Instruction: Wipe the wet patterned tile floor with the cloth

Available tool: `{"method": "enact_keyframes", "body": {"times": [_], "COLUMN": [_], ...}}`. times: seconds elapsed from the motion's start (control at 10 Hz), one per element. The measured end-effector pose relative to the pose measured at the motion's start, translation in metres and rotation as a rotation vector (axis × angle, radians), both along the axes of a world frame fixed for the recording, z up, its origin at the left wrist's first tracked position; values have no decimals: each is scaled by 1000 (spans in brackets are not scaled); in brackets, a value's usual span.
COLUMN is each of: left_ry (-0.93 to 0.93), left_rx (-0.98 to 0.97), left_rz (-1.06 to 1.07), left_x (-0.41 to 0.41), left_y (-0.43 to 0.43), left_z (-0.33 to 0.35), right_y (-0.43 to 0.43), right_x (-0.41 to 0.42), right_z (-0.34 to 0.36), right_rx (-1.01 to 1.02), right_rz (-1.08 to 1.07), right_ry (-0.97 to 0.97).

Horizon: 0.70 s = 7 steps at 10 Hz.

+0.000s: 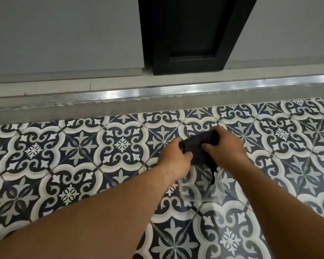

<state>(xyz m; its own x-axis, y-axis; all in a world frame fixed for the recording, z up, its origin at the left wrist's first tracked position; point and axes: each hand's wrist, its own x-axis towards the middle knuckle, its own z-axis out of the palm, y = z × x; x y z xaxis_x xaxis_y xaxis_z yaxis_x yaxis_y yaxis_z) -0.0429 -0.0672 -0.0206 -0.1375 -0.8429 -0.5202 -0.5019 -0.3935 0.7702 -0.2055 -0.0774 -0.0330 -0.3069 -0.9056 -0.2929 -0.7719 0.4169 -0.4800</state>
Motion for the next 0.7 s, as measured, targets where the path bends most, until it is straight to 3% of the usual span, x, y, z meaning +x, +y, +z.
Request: {"method": "enact_keyframes", "body": {"times": [0.1,0.3,0.5,0.6,0.7], "left_ry": [-141,-260,-193,-192,-231], "left_rx": [-40,-51,97,75,66], "left_rz": [-195,-449,-581,-572,-474], "left_x": [16,46,73,95,138], "left_y": [1,25,62,68,71], "left_z": [0,4,2,1,7], "right_y": [0,24,28,28,27], "right_x": [5,23,32,40,64], "right_z": [-11,-39,-36,-29,-19], "right_rx": [75,-24,39,29,-113], "right_rz": [80,34,173,195,272], "right_ry": [96,48,106,197,261]}}
